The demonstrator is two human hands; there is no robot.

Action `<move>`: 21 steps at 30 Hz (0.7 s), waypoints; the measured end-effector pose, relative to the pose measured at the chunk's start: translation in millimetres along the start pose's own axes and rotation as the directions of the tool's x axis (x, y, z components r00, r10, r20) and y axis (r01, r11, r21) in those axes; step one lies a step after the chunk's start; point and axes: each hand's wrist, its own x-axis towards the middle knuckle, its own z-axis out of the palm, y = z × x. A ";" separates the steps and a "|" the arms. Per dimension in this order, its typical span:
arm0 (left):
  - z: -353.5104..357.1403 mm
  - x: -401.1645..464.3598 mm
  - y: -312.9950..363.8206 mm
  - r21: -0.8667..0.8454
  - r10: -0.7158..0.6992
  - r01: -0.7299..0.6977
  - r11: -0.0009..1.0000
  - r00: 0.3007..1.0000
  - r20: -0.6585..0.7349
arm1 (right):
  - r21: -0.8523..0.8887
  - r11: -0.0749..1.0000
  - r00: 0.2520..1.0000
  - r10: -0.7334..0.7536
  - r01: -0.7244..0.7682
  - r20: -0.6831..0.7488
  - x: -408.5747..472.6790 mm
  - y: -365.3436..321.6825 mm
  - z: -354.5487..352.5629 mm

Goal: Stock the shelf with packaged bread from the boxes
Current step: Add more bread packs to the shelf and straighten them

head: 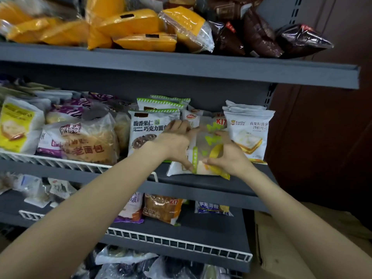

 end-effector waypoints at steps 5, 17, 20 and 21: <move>0.7 3.5 -1.6 0.068 0.012 -0.003 0.998 0.992 -0.124 | -0.039 0.996 0.985 0.068 -0.075 -0.161 -2.7 -7.5 15.8; 24.1 43.8 3.3 0.085 -0.105 0.141 0.986 0.936 -0.335 | -0.414 0.902 0.938 -0.029 -0.124 -0.344 25.1 -0.5 32.5; 19.9 40.4 1.9 0.101 -0.080 0.114 0.988 0.952 -0.295 | -0.448 0.885 0.931 -0.053 -0.123 -0.361 24.8 -0.3 30.2; 12.1 39.6 0.4 0.046 -0.083 0.097 0.994 0.966 -0.243 | -0.472 0.874 0.944 -0.050 -0.118 -0.328 24.7 -0.6 26.9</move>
